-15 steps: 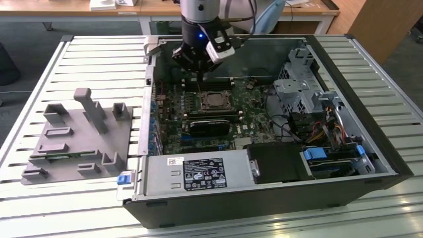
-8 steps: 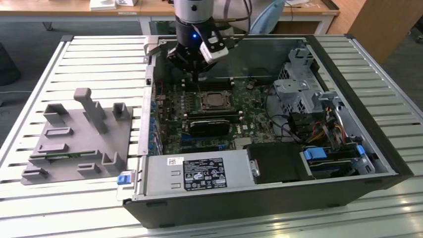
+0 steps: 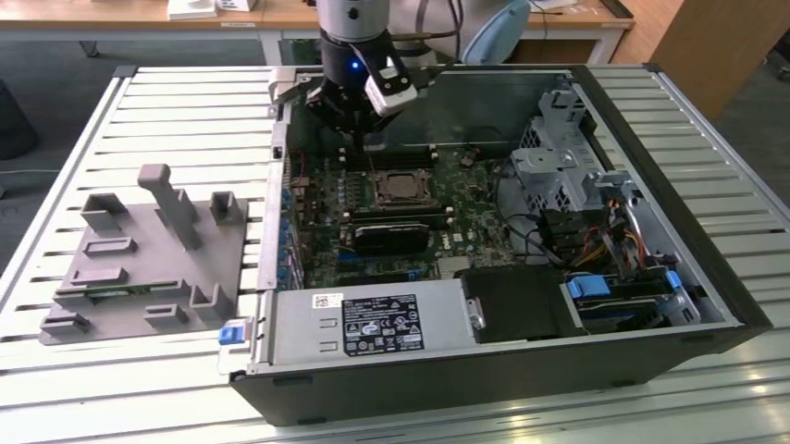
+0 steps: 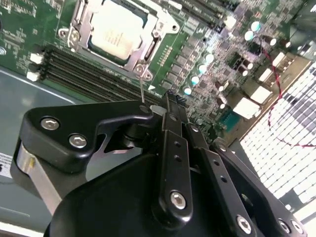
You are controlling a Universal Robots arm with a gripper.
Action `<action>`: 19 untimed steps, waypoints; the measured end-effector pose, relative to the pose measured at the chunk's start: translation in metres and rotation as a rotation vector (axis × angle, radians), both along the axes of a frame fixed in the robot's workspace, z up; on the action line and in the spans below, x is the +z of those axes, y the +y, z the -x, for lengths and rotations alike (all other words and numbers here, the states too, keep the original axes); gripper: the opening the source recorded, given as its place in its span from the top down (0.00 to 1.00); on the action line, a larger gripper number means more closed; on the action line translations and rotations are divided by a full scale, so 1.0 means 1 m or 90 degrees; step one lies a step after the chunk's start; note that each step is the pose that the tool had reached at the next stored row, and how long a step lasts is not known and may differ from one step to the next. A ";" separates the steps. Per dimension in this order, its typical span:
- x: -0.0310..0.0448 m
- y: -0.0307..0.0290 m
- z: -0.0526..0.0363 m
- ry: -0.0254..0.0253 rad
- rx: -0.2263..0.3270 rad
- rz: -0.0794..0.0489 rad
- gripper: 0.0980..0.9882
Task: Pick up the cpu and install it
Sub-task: 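Install the first cpu locking lever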
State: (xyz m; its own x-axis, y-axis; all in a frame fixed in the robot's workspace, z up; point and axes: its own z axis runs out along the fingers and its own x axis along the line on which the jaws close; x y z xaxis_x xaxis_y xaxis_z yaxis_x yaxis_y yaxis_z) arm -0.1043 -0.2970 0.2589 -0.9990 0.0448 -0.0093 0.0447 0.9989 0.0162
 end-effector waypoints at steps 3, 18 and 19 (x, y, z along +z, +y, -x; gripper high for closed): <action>-0.0015 0.0044 0.0009 0.0000 0.001 0.000 0.99; -0.0047 0.0110 -0.0334 0.0020 0.002 0.000 0.99; -0.0050 0.0110 -0.0380 0.0027 0.002 0.000 0.99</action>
